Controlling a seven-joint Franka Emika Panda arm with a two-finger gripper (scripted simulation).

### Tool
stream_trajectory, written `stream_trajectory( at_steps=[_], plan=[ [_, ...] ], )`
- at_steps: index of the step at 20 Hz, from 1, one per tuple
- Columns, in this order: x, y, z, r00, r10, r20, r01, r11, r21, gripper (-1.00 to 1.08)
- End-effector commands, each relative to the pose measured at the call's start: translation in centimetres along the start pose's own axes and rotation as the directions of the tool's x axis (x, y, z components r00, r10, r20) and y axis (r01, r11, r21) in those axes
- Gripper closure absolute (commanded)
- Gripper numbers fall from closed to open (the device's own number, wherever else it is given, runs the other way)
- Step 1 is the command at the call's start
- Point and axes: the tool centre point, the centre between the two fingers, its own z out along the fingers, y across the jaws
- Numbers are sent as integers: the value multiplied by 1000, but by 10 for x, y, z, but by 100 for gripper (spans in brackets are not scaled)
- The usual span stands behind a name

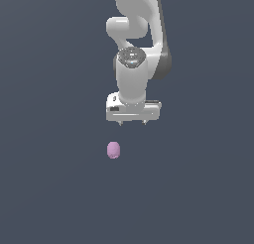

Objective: Pick up the object and move it to a goal position.

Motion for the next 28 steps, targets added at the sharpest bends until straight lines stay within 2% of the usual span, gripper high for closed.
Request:
stream_trajectory(
  at_steps=[1,8,20,28],
  plan=[
    [2,3,2,1000,0,0,0,1000,-1,-92],
    [19,22,17,1000,-22,-5,22,1000,-9,-92],
    [57,79,64,996,-83,-15,82,996,-38,-92],
    [61,89,72,996,-91,-14,91,995,-43,-92]
  ],
)
